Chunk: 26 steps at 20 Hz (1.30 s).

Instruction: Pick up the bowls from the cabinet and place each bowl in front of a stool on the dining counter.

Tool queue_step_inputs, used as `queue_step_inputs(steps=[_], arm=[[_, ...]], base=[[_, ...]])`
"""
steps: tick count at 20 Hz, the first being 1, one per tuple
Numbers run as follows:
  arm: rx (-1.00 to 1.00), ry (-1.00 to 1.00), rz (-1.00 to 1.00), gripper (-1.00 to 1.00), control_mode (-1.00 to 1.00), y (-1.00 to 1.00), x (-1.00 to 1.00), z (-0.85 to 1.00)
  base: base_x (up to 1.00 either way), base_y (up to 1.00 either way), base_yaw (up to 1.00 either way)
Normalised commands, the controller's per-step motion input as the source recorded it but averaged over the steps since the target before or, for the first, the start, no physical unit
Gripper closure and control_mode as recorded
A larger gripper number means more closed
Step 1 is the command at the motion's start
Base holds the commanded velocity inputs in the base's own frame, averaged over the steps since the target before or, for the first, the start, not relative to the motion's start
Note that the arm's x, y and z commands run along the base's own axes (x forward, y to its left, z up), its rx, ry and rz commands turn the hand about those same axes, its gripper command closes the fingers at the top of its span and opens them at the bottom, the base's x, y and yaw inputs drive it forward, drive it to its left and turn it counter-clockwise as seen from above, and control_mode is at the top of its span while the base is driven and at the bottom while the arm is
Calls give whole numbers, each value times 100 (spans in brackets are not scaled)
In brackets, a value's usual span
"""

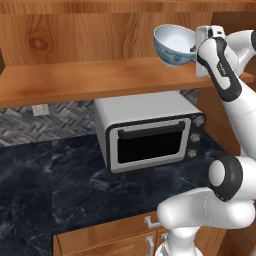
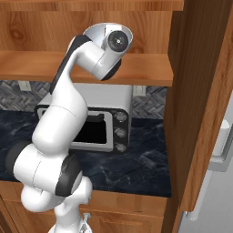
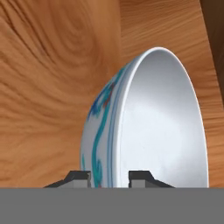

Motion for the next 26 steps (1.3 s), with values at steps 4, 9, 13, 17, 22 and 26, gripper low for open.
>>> queue_step_inputs(steps=[4, 9, 13, 17, 22, 26], arm=[[5, -7, 0, 100, -100, 0, 0, 0], [2, -11, 0, 100, -100, -7, -29, 0], [0, -2, 0, 100, -100, -6, -61, 0], [0, 0, 0, 100, -100, -15, -81, 0], [-4, 0, 0, 100, -100, -39, -98, 0], [-6, 1, 0, 100, -100, -47, -100, 0]], base=[[0, 0, 0], [0, 0, 0], [0, 0, 0], [0, 0, 0], [0, 0, 0], [0, 0, 0]])
